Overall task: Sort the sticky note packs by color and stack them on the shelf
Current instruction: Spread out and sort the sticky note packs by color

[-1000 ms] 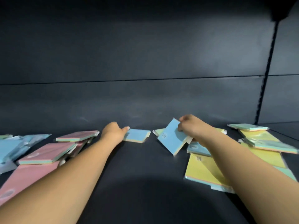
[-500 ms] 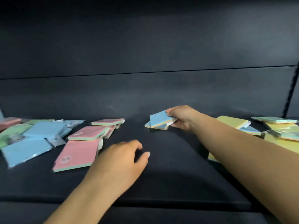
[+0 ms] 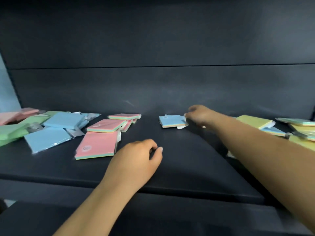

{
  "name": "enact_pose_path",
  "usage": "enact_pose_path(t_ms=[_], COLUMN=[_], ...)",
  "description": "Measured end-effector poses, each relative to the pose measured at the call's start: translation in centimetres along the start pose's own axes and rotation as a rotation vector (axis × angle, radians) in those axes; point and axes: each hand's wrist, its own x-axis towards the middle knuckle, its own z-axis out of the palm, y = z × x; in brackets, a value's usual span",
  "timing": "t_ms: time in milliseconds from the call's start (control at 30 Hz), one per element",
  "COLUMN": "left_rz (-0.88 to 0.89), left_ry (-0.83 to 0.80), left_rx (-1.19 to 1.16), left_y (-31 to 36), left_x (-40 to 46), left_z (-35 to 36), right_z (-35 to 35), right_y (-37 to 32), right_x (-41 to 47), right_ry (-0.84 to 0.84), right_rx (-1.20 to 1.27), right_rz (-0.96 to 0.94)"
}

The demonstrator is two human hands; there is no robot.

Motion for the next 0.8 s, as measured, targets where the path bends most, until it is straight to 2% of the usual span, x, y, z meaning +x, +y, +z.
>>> enact_pose_path(t_ms=[67,133,267,400,567,700,800], left_rz=[0.024,0.040,0.101,0.199,0.264,0.184,0.126], left_ry=[-0.029,-0.074,-0.164,-0.181,-0.162,-0.206,-0.241], left_rx=[0.028,0.039,-0.022,-0.056,-0.085,-0.103,-0.158], left_y=[0.2,0.8,3.5,7.1,10.0,9.2,8.3], left_x=[0.2,0.6,1.6,3.0,4.8,5.4,5.6], left_z=[-0.1,0.0,0.1,0.3,1.7,2.9,3.2], right_z=[-2.7,-5.6,-9.9,-11.2,-9.4,-8.2,-7.8], right_y=[0.7,2.0,5.5,7.7,8.4,8.3,8.1], right_x=[-1.4,-3.3,-7.3,-10.4,-9.1,-8.4,-7.7], right_ry=[-0.025,-0.006,0.039,0.064,0.009,0.042,0.039], right_rx=[0.080,0.050,-0.298,-0.583,-0.548,-0.587,-0.518], right_rz=[0.028,0.041,0.210,0.368,0.514,0.574,0.560])
